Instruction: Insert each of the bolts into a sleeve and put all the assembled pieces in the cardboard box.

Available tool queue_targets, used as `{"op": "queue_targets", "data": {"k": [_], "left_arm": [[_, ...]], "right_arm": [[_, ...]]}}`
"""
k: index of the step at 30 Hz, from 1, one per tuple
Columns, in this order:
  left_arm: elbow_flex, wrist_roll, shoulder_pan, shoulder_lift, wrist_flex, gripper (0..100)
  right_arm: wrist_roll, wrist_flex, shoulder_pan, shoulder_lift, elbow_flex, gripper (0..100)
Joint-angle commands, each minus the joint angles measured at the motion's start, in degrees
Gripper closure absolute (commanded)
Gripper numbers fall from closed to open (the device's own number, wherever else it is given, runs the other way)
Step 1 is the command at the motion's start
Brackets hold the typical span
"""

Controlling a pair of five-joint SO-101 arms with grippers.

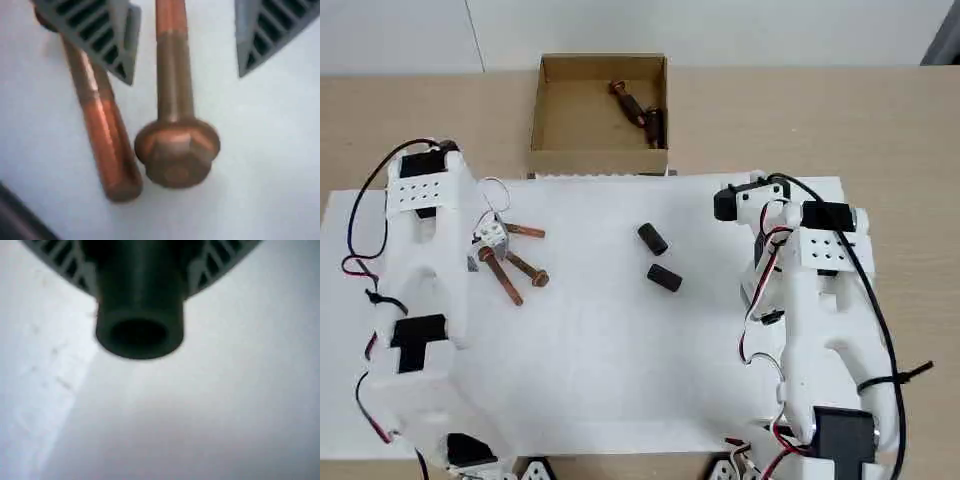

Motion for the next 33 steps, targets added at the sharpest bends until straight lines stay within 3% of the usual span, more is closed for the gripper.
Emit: {"op": "queue_targets", "data": {"k": [1,8,13,23,33], "left_arm": [[-1.7,-0.1,0.0,1.7,-1.5,87],[-2.0,-0.1,-0.4,6.5,-2.5,88],[-2.0,-0.1,-0.4,6.9,-5.5,100],[-2.2,-0.1,0.4,6.4,-6.1,99],[-18.5,-0.1,5.3,6.3,8.4,99]], "right_arm": [[0.1,-0.7,0.6,-2.4,-0.2,99.1],[0.1,-0.6,0.6,-2.4,-0.2,99.1],[0.1,-0.4,0.5,-2.4,-0.2,99.1],[0.0,-0.1,0.1,-2.9,-0.6,99.1],[-1.7,6.3,-3.3,-25.0,-0.2,99.4]]}}
